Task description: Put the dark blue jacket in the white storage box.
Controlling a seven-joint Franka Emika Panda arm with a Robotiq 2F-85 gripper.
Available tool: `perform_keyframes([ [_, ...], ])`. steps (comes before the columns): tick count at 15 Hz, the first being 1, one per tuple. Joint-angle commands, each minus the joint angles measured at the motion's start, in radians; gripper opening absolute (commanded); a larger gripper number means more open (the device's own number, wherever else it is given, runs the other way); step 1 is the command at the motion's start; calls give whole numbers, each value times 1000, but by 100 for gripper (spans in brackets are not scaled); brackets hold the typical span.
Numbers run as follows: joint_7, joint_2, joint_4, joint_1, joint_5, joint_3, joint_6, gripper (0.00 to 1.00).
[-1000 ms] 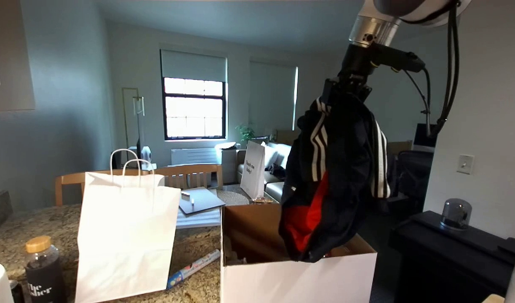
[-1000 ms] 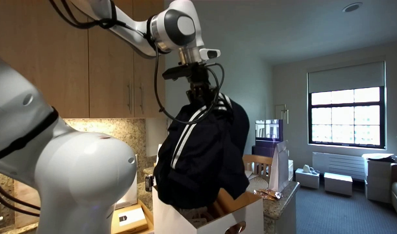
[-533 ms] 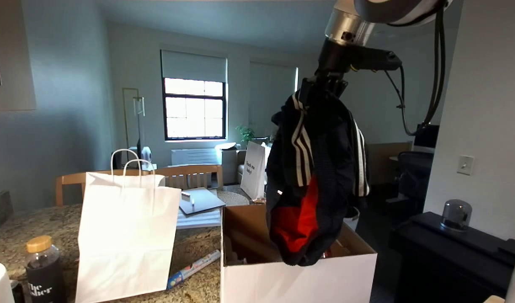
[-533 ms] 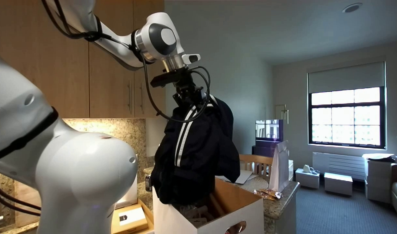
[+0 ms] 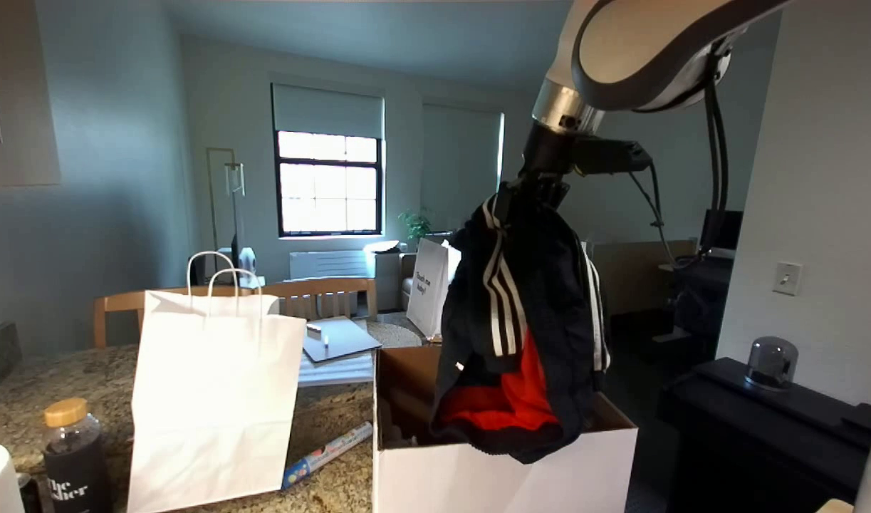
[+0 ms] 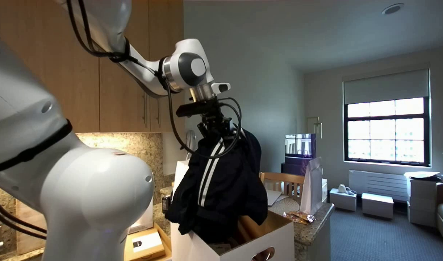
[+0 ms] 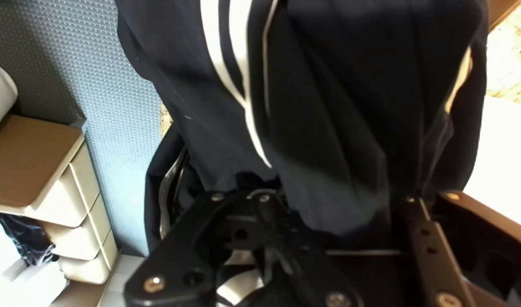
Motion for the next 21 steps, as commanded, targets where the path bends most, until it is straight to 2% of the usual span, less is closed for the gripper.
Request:
perform_keyframes([
  [1, -48, 63, -12, 1, 17, -10, 75, 10],
  [4, -77, 85, -17, 23, 41, -27, 71, 10],
  [5, -20, 85, -14, -10, 14, 7, 49, 19],
  [8, -37, 95, -14, 0, 21, -3, 49, 19],
  [9, -37, 95, -14, 0, 21, -3, 49, 9],
  [14, 96, 262, 79, -77, -8, 40, 228, 9],
  [16, 141, 344, 142, -116, -38, 67, 223, 9],
  [18, 171, 413, 183, -126, -51, 82, 236, 9],
  [19, 229, 442, 186, -145, -80, 99, 322, 9],
  [21, 327, 494, 207, -179, -157, 124, 408, 9],
])
